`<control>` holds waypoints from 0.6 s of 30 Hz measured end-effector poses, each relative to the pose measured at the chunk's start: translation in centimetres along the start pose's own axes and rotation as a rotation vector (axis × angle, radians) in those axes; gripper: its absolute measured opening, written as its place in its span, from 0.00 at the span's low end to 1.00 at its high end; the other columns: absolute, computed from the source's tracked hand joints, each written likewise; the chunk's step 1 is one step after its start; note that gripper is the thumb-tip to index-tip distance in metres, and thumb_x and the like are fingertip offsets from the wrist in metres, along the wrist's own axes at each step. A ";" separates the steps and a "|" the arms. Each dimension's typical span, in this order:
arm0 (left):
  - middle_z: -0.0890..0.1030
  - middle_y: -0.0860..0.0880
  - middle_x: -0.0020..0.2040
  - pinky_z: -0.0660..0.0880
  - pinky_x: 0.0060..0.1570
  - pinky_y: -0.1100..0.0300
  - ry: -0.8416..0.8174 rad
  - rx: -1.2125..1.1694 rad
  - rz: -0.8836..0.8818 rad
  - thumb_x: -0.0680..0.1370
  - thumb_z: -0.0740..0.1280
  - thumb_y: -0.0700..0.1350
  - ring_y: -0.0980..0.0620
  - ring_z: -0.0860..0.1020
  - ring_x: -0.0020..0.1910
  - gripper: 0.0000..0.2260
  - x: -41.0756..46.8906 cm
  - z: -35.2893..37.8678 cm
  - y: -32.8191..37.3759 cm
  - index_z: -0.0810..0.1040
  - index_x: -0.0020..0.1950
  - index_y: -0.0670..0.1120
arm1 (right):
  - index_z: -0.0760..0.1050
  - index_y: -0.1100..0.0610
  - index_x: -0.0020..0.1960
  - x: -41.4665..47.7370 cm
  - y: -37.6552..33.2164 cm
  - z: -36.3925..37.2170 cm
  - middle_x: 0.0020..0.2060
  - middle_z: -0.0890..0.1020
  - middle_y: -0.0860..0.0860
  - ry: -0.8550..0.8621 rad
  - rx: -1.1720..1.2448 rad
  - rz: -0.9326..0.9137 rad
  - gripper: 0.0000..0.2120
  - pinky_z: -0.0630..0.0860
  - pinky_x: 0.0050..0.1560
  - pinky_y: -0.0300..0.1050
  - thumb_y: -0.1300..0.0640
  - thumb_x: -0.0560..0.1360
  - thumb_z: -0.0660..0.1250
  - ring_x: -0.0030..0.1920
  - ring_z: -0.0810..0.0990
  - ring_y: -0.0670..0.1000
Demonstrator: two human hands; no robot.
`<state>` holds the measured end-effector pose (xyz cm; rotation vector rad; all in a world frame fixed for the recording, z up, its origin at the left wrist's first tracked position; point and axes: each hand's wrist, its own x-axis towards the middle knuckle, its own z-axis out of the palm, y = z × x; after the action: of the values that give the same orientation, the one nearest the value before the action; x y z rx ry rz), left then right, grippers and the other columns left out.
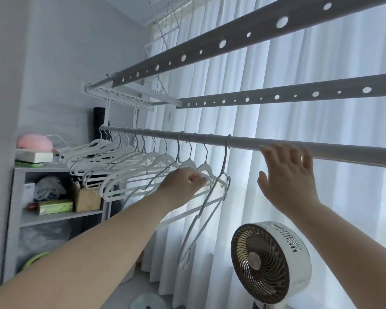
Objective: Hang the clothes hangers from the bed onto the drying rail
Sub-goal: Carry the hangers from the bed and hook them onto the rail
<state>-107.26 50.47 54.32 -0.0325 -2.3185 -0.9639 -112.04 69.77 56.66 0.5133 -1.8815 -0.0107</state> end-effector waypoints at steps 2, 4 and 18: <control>0.80 0.49 0.48 0.68 0.43 0.67 0.070 -0.037 0.020 0.78 0.62 0.47 0.51 0.76 0.50 0.10 -1.7 -1.8 -0.6 0.79 0.54 0.44 | 0.75 0.63 0.54 0.2 -2.0 -0.3 0.49 0.81 0.61 -0.006 0.067 -0.011 0.24 0.57 0.61 0.58 0.65 0.58 0.76 0.51 0.79 0.65; 0.77 0.56 0.41 0.66 0.37 0.76 0.119 -0.059 0.035 0.78 0.62 0.45 0.57 0.75 0.43 0.07 -3.9 -4.0 -1.5 0.78 0.51 0.46 | 0.76 0.64 0.53 0.8 -4.4 -0.9 0.48 0.81 0.61 0.072 0.129 -0.031 0.18 0.63 0.62 0.58 0.64 0.63 0.71 0.50 0.79 0.65; 0.78 0.58 0.30 0.71 0.40 0.68 0.341 0.174 -0.567 0.78 0.61 0.41 0.63 0.75 0.33 0.15 -35.6 -25.2 -15.4 0.73 0.35 0.58 | 0.76 0.56 0.55 -3.2 -35.4 -13.6 0.47 0.82 0.57 -0.376 0.855 -0.318 0.12 0.74 0.46 0.47 0.57 0.77 0.57 0.48 0.79 0.59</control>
<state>-68.85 30.15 38.57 0.8337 -2.1090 -0.9303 -86.80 42.13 49.95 1.4715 -2.0945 0.5389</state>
